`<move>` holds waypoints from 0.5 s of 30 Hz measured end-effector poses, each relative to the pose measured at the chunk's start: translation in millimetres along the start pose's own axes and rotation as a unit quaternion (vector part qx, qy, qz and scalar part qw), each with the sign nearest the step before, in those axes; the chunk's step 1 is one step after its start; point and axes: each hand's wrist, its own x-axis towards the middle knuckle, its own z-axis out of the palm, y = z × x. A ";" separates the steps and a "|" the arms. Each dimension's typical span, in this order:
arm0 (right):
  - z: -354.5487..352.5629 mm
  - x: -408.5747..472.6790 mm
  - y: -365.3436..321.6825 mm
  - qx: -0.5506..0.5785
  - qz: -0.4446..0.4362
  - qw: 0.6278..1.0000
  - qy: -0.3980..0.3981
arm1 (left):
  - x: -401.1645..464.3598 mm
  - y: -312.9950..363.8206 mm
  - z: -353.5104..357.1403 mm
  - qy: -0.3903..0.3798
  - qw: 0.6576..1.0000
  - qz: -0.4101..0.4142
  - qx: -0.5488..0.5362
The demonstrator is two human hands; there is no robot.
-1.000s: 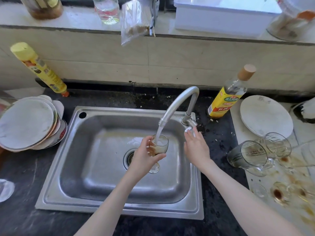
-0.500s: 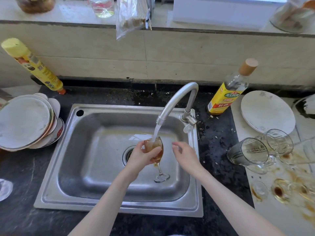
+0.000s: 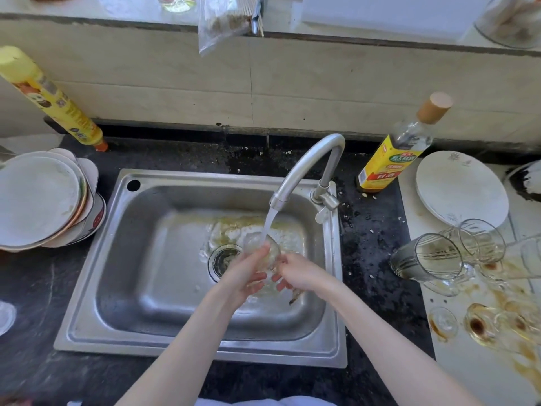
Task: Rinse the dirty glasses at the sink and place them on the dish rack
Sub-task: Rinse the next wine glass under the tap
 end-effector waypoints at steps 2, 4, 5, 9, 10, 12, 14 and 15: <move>6.3 1.3 -3.4 0.005 -0.020 1.000 0.021 | 0.0 2.0 -2.2 0.002 0.999 0.032 0.017; 13.6 3.9 -2.4 0.080 -0.031 0.996 0.040 | -0.8 6.3 -6.3 -0.013 0.997 0.067 0.036; 16.1 5.3 -0.8 0.126 -0.032 0.991 0.039 | -2.0 9.7 -8.4 -0.029 0.995 0.084 0.044; 15.0 2.5 3.6 0.307 -0.032 0.945 -0.110 | -6.7 19.9 -15.1 -0.134 0.980 0.143 0.036; 12.7 -0.2 1.9 0.316 -0.040 0.939 -0.129 | -8.6 21.5 -13.0 -0.142 0.977 0.157 0.023; 10.1 0.8 -3.5 0.266 -0.041 0.959 -0.090 | -8.8 19.4 -6.2 -0.079 0.980 0.184 -0.010; 9.1 2.6 -15.1 0.186 -0.024 0.982 -0.004 | -6.0 16.2 3.7 0.011 0.982 0.190 -0.017; 9.6 4.8 -19.5 0.166 -0.021 0.985 0.038 | -3.9 13.7 7.7 0.045 0.982 0.183 -0.015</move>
